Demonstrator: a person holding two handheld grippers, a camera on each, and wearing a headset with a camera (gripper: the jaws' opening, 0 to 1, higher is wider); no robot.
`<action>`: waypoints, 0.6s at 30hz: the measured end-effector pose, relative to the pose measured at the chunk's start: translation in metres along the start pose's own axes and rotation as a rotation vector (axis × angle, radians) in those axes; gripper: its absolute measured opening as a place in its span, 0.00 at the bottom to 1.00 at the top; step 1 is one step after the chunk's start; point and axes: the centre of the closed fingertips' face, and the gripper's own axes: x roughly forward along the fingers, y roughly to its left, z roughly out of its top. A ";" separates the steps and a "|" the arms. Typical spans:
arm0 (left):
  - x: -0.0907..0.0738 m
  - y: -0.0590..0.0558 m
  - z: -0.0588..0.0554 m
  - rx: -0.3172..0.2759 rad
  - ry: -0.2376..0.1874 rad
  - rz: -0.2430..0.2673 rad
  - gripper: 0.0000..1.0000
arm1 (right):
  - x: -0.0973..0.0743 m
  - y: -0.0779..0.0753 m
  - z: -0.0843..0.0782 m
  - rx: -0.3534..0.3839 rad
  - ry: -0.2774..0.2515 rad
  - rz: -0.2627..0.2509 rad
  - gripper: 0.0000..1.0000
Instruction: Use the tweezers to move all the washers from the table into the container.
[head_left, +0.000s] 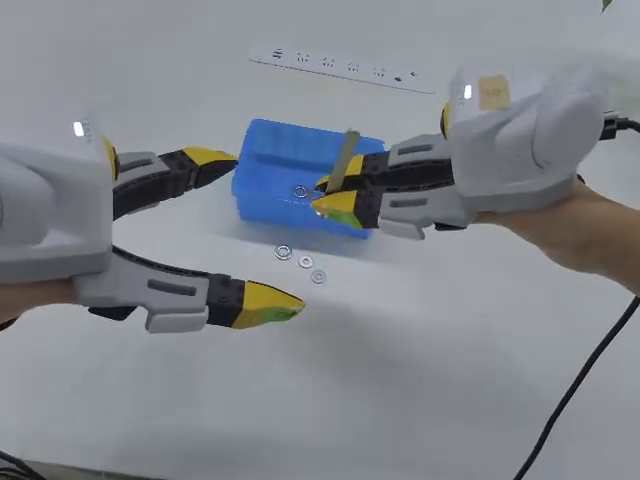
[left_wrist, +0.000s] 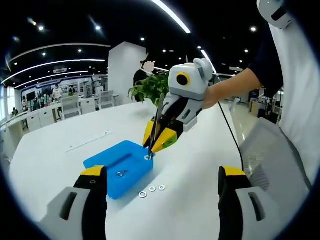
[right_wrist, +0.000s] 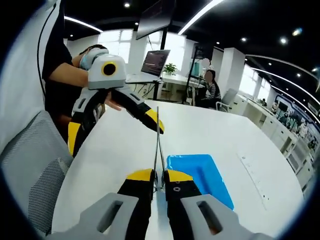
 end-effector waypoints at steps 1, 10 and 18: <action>-0.001 0.000 -0.001 -0.003 -0.001 0.002 0.99 | 0.000 -0.003 0.000 0.001 -0.002 -0.002 0.10; -0.005 0.004 -0.010 -0.028 0.009 0.037 0.99 | 0.009 -0.054 -0.001 0.036 -0.031 -0.064 0.10; -0.014 0.010 -0.013 -0.102 -0.030 0.094 0.99 | 0.037 -0.078 -0.029 0.087 -0.001 -0.074 0.10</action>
